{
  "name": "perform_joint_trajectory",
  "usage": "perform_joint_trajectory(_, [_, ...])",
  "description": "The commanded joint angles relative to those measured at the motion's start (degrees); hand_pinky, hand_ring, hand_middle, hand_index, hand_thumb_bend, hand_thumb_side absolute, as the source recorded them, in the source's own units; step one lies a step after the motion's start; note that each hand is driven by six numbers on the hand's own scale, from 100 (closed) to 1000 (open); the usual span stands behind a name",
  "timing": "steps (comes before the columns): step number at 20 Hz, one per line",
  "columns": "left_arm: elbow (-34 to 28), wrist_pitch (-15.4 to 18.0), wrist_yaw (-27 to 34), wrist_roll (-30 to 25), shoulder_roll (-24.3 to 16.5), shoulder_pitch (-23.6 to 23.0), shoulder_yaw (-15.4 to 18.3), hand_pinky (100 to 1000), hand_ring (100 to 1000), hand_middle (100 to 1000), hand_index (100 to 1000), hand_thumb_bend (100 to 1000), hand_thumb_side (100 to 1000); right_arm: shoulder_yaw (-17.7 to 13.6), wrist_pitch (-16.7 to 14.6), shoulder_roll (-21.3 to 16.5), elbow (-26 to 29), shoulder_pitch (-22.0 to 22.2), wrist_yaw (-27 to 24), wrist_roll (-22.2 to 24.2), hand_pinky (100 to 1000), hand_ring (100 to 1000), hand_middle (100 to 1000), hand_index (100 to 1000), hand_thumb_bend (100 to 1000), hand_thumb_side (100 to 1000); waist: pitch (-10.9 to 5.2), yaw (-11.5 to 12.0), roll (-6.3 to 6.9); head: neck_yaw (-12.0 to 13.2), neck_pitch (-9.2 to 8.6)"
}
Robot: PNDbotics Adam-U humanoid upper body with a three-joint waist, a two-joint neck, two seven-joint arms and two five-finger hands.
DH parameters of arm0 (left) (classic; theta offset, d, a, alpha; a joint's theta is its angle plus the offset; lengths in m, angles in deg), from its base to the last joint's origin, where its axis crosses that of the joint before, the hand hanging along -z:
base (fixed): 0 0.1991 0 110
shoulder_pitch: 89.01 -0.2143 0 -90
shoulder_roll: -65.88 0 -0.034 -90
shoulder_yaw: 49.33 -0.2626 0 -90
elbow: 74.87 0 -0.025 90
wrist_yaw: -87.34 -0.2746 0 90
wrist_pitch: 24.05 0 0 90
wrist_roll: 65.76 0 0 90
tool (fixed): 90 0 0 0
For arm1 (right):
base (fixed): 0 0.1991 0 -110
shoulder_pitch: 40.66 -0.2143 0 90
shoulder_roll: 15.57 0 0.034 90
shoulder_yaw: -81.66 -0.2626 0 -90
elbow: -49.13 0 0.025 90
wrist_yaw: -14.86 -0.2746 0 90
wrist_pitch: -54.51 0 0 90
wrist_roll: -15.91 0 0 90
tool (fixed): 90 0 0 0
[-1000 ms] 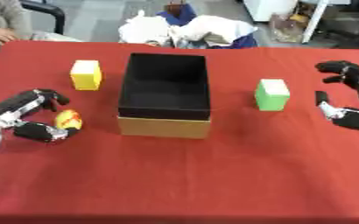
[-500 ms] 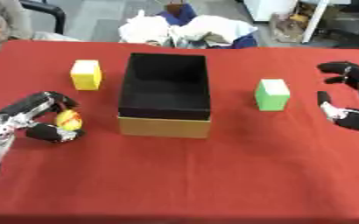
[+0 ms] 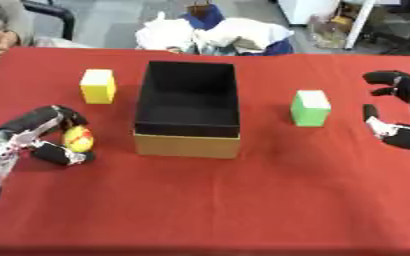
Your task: Pick up objects on the table and place them in the box.
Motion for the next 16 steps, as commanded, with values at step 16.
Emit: perform_joint_trajectory(16, [-4.6, -3.22, 4.66, 1.32, -3.89, -1.37, 2.78, 475, 366, 379, 557, 230, 174, -0.47, 0.11, -1.25, 0.34, -0.33, -0.52, -0.27, 788, 884, 832, 891, 100, 220, -0.81, 0.12, 0.06, -0.43, 0.3])
